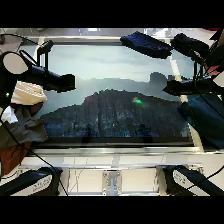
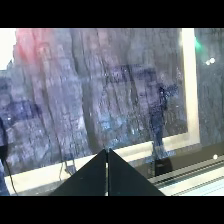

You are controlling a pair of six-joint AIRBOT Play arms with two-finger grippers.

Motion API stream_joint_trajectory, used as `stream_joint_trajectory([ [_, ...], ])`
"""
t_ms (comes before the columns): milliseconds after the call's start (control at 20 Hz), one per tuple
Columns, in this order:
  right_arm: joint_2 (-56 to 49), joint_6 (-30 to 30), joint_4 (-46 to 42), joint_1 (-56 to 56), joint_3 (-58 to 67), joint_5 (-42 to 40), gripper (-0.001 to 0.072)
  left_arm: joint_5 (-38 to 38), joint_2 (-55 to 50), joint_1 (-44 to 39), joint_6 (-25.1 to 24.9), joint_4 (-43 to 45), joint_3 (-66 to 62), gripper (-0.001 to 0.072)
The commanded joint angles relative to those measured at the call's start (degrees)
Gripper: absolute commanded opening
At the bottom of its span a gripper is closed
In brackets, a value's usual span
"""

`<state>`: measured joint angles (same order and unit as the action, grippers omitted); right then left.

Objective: Fold the shirts.

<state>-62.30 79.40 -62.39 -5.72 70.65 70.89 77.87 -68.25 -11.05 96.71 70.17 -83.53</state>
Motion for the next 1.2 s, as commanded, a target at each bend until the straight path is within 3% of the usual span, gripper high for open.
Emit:
stream_joint_trajectory([
  [0,0.04,0.02,0.02,0.02,0.07,0.02,0.0015,-0.02,-0.02,-0.02,0.00,0.02,0.02,0.0015],
  [600,0.04,-0.04,0.02,0.04,0.07,-0.15,0.0014,-0.57,-0.07,-0.02,-0.04,0.11,0.02,0.0015],
  [800,0.04,-0.02,0.02,0.04,0.07,-7.98,0.0015,-2.32,-1.81,0.07,-0.09,1.33,0.02,0.0025],
  [850,0.04,-0.02,0.02,0.02,0.07,-9.57,0.0014,-3.65,-2.49,0.24,-1.40,4.39,0.02,0.0108],
  [950,0.04,-0.02,0.02,0.04,0.07,-11.13,0.0015,-5.64,-3.39,1.25,-7.54,15.80,0.02,0.0609],
  [1000,0.04,-0.02,0.02,0.04,0.07,-11.41,0.0015,-5.70,-3.54,2.21,-8.68,24.35,0.02,0.0701],
  [1150,0.04,-0.02,0.07,0.04,0.07,-14.60,0.0014,-5.88,-3.56,7.41,-4.59,52.15,0.02,0.0705],
])
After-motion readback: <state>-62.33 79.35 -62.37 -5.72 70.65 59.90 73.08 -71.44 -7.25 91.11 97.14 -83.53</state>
